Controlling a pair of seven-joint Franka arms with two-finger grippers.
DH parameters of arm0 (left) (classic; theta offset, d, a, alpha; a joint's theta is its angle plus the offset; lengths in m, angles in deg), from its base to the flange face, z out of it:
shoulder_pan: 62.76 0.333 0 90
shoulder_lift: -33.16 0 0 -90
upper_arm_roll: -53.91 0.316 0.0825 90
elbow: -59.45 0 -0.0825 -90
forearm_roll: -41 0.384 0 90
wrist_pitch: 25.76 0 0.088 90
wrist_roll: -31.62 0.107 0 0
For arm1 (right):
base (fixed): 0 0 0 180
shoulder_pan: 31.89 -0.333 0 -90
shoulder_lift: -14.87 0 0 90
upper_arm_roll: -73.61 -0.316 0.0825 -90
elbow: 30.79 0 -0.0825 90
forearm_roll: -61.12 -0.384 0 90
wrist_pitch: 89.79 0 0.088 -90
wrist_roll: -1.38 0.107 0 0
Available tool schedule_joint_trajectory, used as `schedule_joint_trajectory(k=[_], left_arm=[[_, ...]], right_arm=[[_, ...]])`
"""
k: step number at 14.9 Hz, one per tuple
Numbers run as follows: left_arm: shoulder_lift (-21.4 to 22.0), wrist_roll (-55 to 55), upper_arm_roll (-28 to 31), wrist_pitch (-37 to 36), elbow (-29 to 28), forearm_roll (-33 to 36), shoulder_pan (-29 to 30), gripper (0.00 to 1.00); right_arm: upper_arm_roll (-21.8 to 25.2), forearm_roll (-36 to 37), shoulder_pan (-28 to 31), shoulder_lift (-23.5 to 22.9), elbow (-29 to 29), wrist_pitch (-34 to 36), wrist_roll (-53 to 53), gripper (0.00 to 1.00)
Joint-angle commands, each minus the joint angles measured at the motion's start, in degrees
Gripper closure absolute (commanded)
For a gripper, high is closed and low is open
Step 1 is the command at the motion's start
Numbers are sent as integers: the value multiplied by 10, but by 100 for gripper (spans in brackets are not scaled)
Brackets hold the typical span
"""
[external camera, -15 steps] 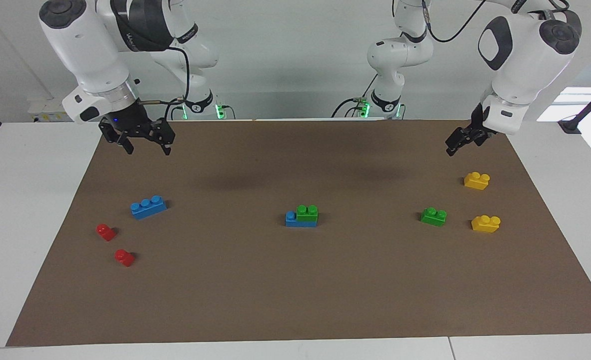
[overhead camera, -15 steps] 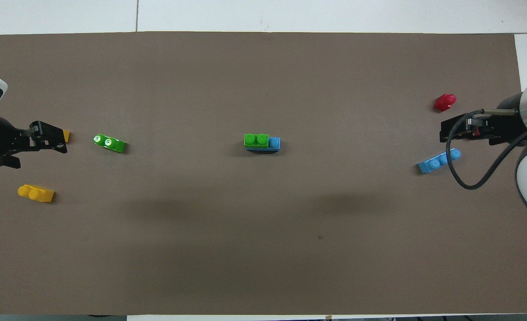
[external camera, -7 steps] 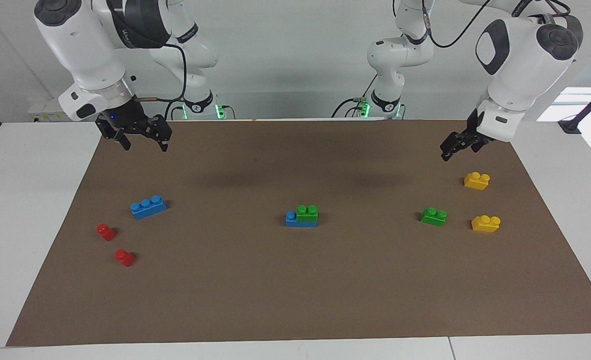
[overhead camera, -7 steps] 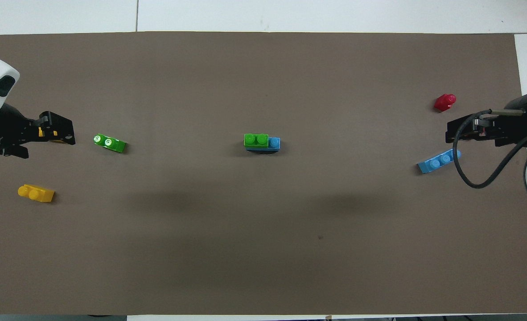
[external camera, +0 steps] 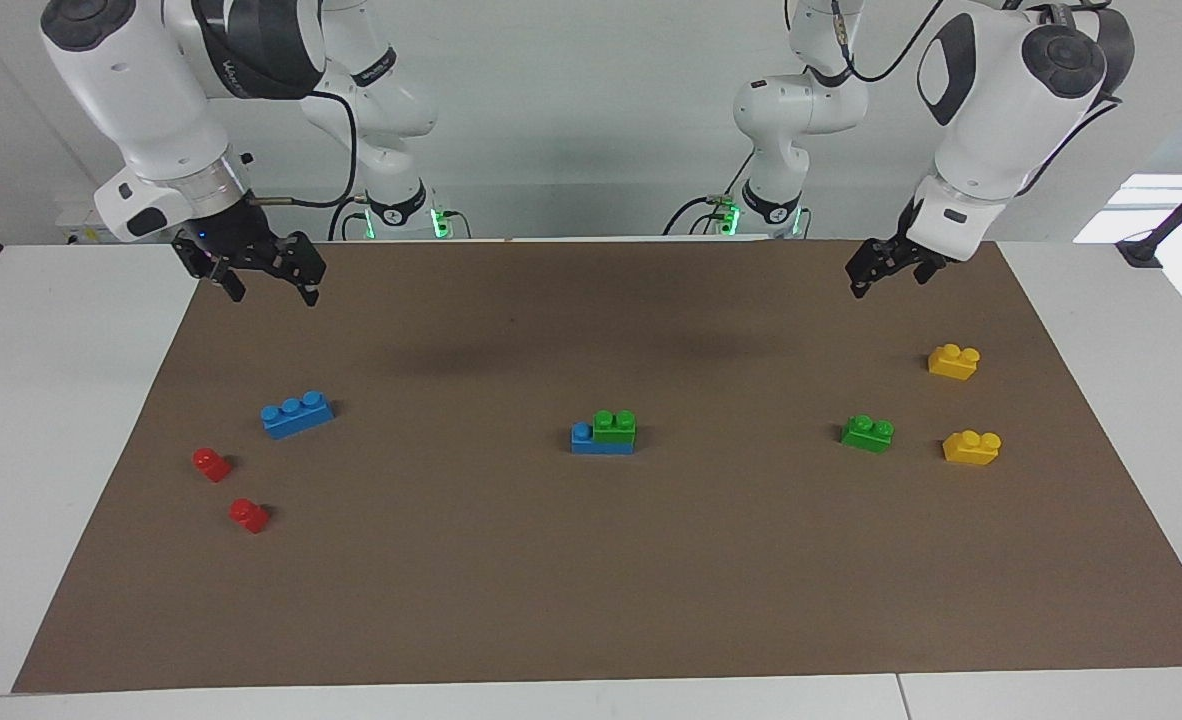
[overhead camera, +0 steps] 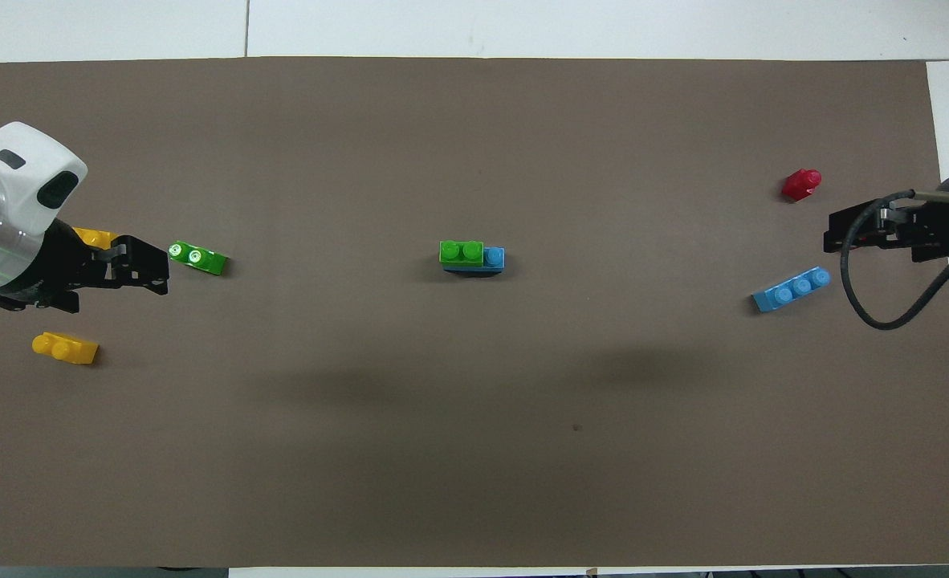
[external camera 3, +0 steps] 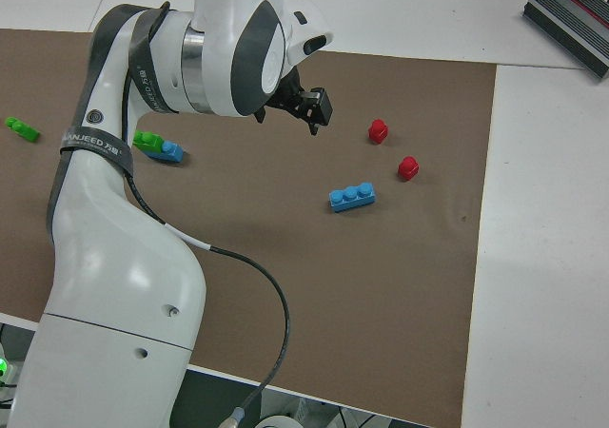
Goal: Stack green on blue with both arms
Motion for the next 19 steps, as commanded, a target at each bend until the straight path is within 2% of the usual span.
schedule_joint_trajectory(k=[1, 3, 6, 7, 9, 15, 19], left_arm=[[20, 12, 41, 0, -24, -1, -33, 0], [18, 42, 45, 12, -18, -1, -32, 0], [7, 60, 51, 28, -15, -5, -35, 0], [3, 60, 51, 25, -11, -5, -35, 0], [-18, 59, 52, 13, 15, -6, -38, 0], [-1, 59, 59, -1, 9, -4, -50, 0], [3, 56, 53, -6, 9, -5, -24, 0]], right_arm=[[-4, 4, 11, 4, -4, -9, -18, 0], [1, 3, 11, 2, -3, -9, -37, 0], [81, 9, -55, 2, -3, -9, -52, 0], [88, 9, -58, 2, -3, -9, -53, 0], [90, 9, -57, 3, -3, -8, -54, 0], [90, 9, -56, 10, -8, 14, -51, 0], [91, 14, -56, 11, -9, 14, -46, 0]])
